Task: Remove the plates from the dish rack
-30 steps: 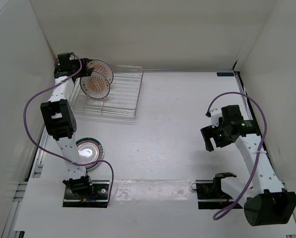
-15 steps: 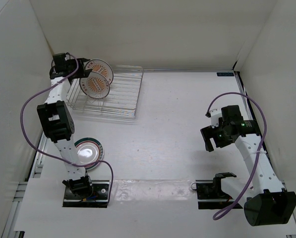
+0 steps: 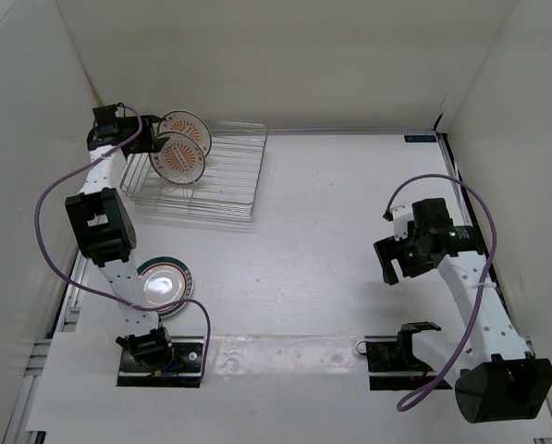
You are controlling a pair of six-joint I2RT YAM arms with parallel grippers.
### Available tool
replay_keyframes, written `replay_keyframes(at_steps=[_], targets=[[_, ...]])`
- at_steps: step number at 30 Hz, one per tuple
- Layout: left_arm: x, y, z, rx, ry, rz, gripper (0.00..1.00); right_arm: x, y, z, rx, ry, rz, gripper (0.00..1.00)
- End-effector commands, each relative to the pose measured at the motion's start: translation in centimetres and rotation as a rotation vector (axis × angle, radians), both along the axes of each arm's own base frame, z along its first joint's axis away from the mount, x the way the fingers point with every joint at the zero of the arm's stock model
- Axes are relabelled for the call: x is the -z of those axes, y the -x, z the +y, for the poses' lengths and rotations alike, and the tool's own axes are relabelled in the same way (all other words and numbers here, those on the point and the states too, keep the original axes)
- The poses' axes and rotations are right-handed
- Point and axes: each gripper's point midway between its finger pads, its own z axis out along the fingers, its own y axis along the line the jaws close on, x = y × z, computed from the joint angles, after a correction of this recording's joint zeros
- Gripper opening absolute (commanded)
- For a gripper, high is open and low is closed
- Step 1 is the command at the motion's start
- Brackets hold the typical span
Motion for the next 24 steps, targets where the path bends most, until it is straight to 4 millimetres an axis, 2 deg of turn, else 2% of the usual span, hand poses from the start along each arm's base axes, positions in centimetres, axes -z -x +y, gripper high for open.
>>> replay_keyframes(at_steps=[1, 6, 7, 9, 12, 16, 19, 20, 21, 22, 23, 24], targets=[[-0.5, 0.6, -0.9, 0.057, -0.002, -0.007, 0.65, -0.5, 0.1, -0.1, -0.002, -0.001, -0.013, 0.90], [1.9, -0.6, -1.5, 0.087, 0.083, 0.010, 0.65, -0.7, 0.3, -0.4, -0.011, 0.018, -0.005, 0.90], [1.2, -1.0, -1.7, 0.097, 0.086, -0.005, 0.65, -0.8, 0.3, -0.6, -0.004, 0.029, -0.011, 0.90], [2.5, -1.2, -1.6, 0.094, 0.113, 0.025, 0.65, -0.8, 0.2, -0.7, -0.004, 0.032, -0.011, 0.90], [3.0, -1.4, -1.3, 0.076, 0.148, 0.042, 0.65, -0.7, 0.3, -0.7, -0.004, 0.033, -0.007, 0.90], [2.8, -1.8, -0.9, 0.075, 0.154, 0.038, 0.62, -0.7, 0.1, -0.7, -0.004, 0.034, -0.007, 0.90], [2.0, -1.5, -1.0, 0.078, 0.149, 0.022, 0.51, -0.7, -0.3, -0.7, -0.004, 0.036, -0.019, 0.90], [2.4, -1.3, -1.1, 0.075, 0.160, 0.026, 0.39, -0.6, -0.3, -0.7, -0.002, 0.036, -0.015, 0.90], [2.4, -1.1, -0.9, 0.074, 0.162, 0.021, 0.34, -0.5, -0.3, -0.7, -0.004, 0.037, -0.012, 0.90], [1.2, -1.0, -1.0, 0.074, 0.160, -0.003, 0.30, -0.6, -0.4, -0.7, -0.003, 0.034, -0.016, 0.90], [2.1, -0.4, -1.0, 0.076, 0.177, 0.016, 0.26, -0.5, -0.4, -0.7, -0.002, 0.033, -0.013, 0.90], [1.7, -0.2, -1.0, 0.075, 0.180, 0.008, 0.20, -0.6, -0.8, -0.6, -0.003, 0.031, -0.031, 0.90]])
